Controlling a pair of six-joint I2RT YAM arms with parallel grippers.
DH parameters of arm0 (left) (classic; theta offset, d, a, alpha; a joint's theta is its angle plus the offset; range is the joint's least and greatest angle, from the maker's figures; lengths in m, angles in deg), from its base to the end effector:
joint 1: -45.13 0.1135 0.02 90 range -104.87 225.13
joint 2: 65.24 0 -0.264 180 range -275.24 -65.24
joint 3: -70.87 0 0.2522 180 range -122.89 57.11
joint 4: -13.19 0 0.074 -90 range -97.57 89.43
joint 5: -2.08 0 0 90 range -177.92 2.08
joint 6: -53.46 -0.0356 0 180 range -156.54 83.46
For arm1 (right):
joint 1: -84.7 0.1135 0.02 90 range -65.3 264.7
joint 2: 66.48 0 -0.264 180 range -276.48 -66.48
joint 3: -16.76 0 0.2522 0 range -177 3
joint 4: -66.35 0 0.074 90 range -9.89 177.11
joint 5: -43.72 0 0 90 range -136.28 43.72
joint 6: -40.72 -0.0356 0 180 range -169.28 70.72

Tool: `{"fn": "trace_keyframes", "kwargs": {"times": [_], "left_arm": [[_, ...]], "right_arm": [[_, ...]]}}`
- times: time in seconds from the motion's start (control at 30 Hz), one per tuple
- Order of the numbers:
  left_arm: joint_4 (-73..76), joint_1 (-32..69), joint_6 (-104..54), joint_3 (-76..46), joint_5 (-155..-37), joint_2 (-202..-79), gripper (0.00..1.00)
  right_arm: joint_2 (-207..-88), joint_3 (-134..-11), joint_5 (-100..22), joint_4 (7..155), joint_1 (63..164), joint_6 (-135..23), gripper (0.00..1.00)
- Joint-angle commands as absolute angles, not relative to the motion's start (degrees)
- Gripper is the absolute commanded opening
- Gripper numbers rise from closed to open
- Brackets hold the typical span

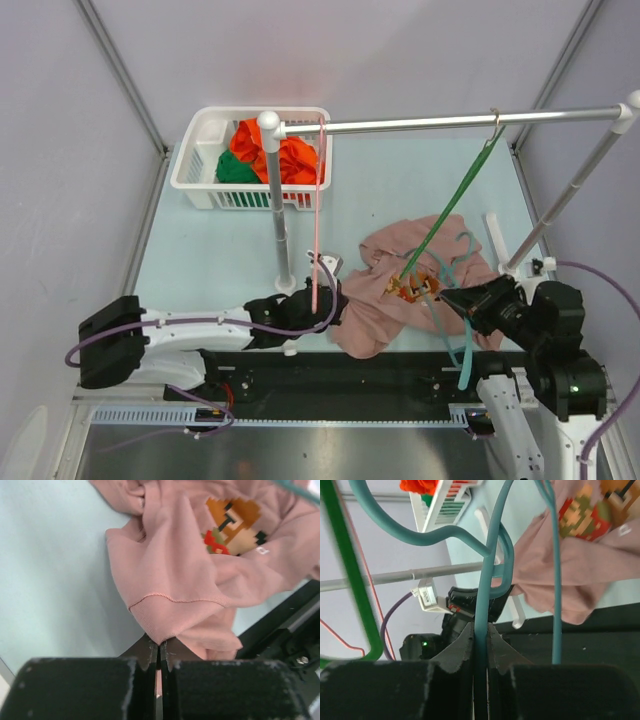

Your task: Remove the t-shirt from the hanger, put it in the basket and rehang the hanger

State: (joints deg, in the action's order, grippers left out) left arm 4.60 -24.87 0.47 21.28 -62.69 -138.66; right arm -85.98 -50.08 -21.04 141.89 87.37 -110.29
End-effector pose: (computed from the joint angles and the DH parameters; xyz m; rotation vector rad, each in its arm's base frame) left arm 0.1049 -0.2438 0.2077 0.3537 2.1173 -0.6576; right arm 0.0349 0.0168 0.3369 0.8125 2.0585 1.1097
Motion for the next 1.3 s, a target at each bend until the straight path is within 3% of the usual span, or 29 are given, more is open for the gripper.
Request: {"fn": "trace_keyframes", "kwargs": {"times": [0.0,0.13,0.33,0.6,0.93,1.27], "left_arm": [[6.28,-24.74,-0.68,23.71,-64.09,-130.04,0.0],[5.76,-24.74,-2.52,27.31,-70.49,-121.68,0.0],[0.06,-24.74,-5.95,31.01,-75.52,-107.36,0.0],[-11.99,-24.66,-10.52,29.43,-78.24,-98.99,0.0],[-14.63,-24.83,-10.61,23.47,-85.9,-90.91,0.0],[-23.68,-24.74,-11.76,12.47,-76.24,-85.45,0.0]], "right_arm": [[-91.5,-64.48,-35.44,150.42,88.91,-97.12,0.0],[-94.86,-72.48,-49.14,148.5,91.72,-93.93,0.0],[-99.07,-78.82,-60.24,139.63,96.73,-89.55,0.0],[-104.97,-84.97,-63.06,124.69,98.58,-81.63,0.0],[-111.47,-90.86,-66.75,119.75,98.76,-77.93,0.0],[-114.46,-87.62,-69.21,118.96,98.67,-76.79,0.0]]}}
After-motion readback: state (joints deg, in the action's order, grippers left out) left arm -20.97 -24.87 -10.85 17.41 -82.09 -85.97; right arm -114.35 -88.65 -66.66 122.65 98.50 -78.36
